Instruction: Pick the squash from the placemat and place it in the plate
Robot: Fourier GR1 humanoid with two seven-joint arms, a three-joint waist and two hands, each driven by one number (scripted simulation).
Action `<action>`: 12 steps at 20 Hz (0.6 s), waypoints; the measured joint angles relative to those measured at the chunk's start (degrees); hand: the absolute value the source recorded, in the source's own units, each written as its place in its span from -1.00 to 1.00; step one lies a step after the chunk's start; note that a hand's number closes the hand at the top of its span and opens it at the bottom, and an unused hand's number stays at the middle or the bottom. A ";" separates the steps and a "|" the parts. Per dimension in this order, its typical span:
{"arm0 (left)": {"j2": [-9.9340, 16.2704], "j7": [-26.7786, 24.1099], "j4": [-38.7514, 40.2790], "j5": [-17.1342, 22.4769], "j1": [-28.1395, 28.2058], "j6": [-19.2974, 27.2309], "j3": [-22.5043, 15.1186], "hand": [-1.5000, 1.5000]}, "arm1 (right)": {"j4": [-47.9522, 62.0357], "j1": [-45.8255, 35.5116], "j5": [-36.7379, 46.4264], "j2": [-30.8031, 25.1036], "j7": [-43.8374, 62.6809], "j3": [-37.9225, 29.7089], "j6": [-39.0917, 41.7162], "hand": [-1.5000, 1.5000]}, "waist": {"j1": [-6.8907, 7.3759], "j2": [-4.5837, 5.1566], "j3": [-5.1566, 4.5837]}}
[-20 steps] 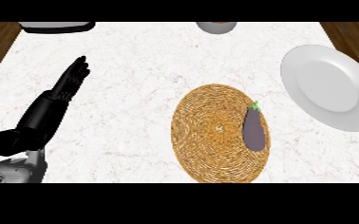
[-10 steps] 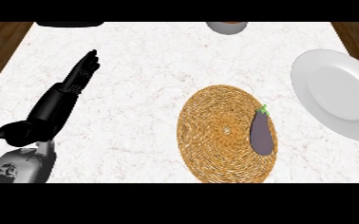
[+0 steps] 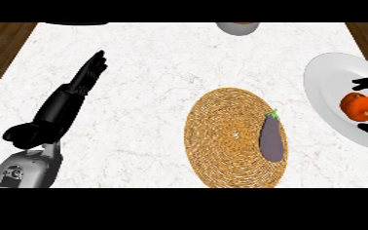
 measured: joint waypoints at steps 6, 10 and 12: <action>0.06 -0.13 0.57 0.54 -0.11 -1.41 1.07 0.00 | 12.18 -7.76 0.21 2.20 -8.25 -2.67 0.24 -1.00 | 0.04 0.10 0.09; -0.01 0.38 -0.14 0.29 0.16 -1.68 1.19 0.00 | 16.06 -9.94 -1.64 2.15 -12.61 -4.90 3.13 -1.00 | -0.10 0.08 0.10; -0.14 0.24 -0.77 0.32 0.94 -1.61 1.39 0.00 | 16.54 -9.96 -3.09 2.07 -14.32 -6.01 5.18 -1.00 | -0.27 -0.01 0.09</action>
